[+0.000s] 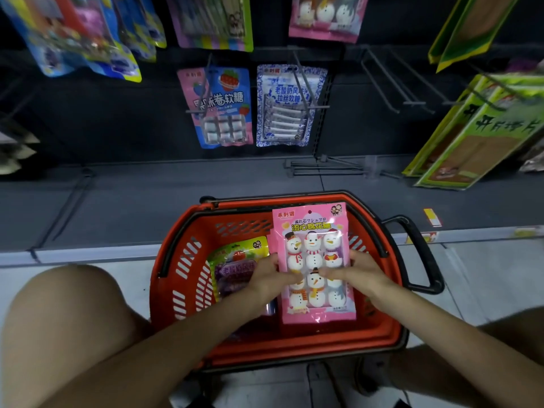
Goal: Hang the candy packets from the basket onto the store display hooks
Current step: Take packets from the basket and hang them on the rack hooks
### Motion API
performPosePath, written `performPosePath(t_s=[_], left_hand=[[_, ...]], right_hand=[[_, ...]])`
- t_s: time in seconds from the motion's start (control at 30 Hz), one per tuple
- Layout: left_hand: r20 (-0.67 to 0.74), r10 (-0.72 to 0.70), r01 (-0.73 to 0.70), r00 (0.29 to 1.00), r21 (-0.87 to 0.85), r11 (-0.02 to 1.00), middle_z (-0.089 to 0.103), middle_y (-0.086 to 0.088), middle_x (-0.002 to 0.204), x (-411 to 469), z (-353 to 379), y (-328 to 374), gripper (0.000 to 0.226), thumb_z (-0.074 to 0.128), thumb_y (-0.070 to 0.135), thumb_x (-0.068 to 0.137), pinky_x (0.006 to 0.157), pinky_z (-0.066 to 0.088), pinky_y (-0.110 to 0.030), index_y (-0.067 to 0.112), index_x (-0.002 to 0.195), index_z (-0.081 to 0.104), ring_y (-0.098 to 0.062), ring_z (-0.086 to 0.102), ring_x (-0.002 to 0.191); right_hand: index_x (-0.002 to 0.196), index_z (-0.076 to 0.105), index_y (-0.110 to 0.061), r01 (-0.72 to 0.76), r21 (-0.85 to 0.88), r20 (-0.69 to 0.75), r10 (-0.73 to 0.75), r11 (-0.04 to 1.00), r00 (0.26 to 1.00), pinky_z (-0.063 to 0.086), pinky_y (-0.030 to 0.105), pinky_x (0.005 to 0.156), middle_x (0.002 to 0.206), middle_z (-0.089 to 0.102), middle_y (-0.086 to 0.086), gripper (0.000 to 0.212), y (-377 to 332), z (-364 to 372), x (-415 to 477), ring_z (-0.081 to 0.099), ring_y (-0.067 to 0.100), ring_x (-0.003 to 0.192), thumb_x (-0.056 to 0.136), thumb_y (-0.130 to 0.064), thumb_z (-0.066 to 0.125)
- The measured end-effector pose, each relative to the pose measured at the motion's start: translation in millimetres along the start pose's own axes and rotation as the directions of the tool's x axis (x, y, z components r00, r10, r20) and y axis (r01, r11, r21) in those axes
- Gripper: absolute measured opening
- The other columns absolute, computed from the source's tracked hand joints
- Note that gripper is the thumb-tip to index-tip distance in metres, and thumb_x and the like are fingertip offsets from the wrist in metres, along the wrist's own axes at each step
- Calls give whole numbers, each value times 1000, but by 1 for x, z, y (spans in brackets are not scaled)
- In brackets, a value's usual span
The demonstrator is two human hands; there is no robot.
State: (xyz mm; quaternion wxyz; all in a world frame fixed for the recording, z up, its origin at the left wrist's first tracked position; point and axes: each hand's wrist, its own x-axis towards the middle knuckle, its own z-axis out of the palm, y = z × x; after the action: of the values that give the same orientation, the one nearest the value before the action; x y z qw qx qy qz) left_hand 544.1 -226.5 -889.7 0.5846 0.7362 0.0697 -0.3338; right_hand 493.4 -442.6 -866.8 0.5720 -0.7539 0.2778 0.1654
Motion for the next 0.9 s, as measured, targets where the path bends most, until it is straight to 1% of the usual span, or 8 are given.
performPosePath(t_s=[0.13, 0.23, 0.3, 0.43, 0.5, 0.6, 0.73, 0.9], left_hand=[[-5, 97, -97, 995, 15, 995, 78, -7, 109, 3, -7, 4, 34, 86, 2, 81, 93, 62, -39, 11, 111, 72, -23, 76, 103], [-34, 148, -146, 988, 46, 988, 76, -14, 108, 8, -19, 6, 39, 83, -1, 84, 77, 62, -26, 6, 119, 69, -21, 76, 93], [-46, 169, -159, 985, 169, 973, 76, -11, 108, 12, -28, 1, 58, 82, -1, 83, 74, 62, -27, 10, 137, 61, -18, 74, 90], [-61, 128, -57, 990, 657, 752, 66, -2, 129, 25, -57, -43, 82, 75, 6, 88, 61, 57, -26, 21, 158, 35, -6, 66, 83], [-34, 73, -14, 997, 825, 566, 61, -6, 133, 25, -72, -63, 83, 76, 11, 86, 77, 61, -33, 17, 157, 33, -17, 68, 105], [29, 78, -50, 997, 957, 287, 42, -16, 154, 27, -84, -73, 91, 78, 15, 87, 102, 54, -43, 14, 160, 23, -33, 51, 136], [36, 234, -89, 972, 971, 221, 42, -13, 155, 42, -87, -65, 97, 82, 15, 81, 102, 52, -43, 22, 159, 25, -35, 46, 139], [-32, 373, -39, 927, 982, 183, 48, -5, 148, 61, -89, -56, 104, 89, 53, 71, 108, 48, -49, 20, 153, 34, -30, 50, 136]], right_hand=[[115, 75, -16, 107, 46, 2, -108, 993, 994, 60, 23, 73, 101, 82, -3, 48, -10, -2, -3, 78, 13, 92, 72, -8, 93], [118, 73, -15, 175, 28, -45, -174, 984, 984, 61, 24, 75, 101, 82, -3, 48, -15, 2, -3, 78, 14, 94, 75, -4, 92], [116, 72, -21, 202, -37, -88, -204, 979, 975, 62, 34, 85, 102, 81, -4, 47, -13, 3, 1, 78, 16, 96, 76, -7, 92], [106, 68, -23, 138, -216, -158, -174, 967, 972, 57, 34, 82, 93, 76, -8, 30, -6, 1, 7, 74, 19, 92, 84, -16, 87], [111, 65, -20, 79, -290, -189, -138, 954, 972, 50, 31, 77, 95, 72, -4, 26, -2, 1, 5, 70, 24, 92, 90, -16, 80], [137, 56, -17, 21, -374, -205, -105, 927, 973, 47, 29, 74, 103, 70, 1, 52, 2, 1, 3, 65, 23, 87, 90, -14, 77], [159, 33, -17, 30, -439, -179, -120, 898, 976, 45, 27, 79, 106, 65, 3, 86, -2, 2, -5, 62, 23, 91, 87, -11, 80], [163, 21, -23, 109, -623, -111, -225, 774, 968, 51, 39, 102, 155, 48, 13, 90, -4, 12, -20, 58, 32, 133, 91, -19, 77]])
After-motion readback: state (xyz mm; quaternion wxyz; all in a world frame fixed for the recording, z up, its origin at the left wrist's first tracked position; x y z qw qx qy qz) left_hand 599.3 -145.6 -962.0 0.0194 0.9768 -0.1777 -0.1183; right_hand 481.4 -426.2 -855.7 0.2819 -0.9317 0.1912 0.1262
